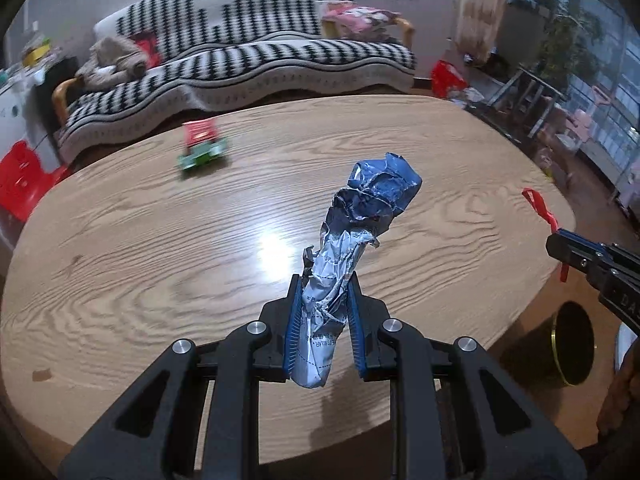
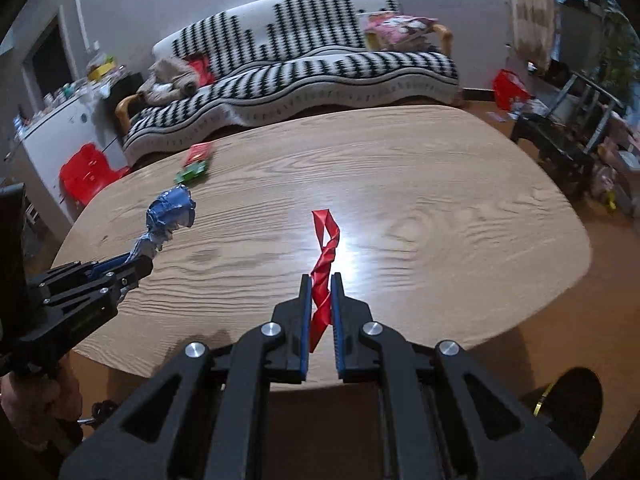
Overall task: Collect trash
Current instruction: 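Carry the foil wrapper and ribbon to the black bin and open both tools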
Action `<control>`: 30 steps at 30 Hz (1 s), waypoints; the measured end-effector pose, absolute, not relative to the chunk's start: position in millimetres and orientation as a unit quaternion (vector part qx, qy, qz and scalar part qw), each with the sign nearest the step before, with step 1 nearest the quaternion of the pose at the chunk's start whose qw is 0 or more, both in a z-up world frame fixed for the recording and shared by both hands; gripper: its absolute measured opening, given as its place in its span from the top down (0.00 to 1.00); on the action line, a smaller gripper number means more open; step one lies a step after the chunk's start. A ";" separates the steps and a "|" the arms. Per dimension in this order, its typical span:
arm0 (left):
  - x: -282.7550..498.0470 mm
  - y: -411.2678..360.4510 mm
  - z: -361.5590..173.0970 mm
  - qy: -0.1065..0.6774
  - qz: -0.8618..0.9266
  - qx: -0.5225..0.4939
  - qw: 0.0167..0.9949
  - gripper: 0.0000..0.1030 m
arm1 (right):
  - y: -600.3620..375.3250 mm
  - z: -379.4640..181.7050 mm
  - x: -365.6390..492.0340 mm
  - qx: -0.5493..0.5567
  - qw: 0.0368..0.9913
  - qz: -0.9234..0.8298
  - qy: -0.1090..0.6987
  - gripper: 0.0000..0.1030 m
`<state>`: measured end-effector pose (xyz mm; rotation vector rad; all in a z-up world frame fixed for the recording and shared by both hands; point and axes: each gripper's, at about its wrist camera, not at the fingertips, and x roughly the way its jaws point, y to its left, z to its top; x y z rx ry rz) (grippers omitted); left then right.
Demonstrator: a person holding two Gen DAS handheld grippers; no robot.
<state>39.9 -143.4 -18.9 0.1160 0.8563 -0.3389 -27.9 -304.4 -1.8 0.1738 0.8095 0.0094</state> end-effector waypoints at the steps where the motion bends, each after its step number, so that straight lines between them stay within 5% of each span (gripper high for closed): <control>1: 40.1 -153.2 -20.0 0.412 -0.172 0.057 0.893 0.80 | -318.1 -1.6 -33.4 0.089 0.916 -0.006 0.391 0.90; 15: -19.3 -368.1 -47.4 0.402 -0.354 0.075 0.841 0.80 | -535.2 -18.8 -150.3 0.181 0.892 -0.179 0.373 0.90; 30: -123.8 -570.8 -170.1 0.530 -0.503 0.097 0.675 0.80 | -691.9 -111.7 -261.3 0.316 0.779 -0.288 0.459 0.90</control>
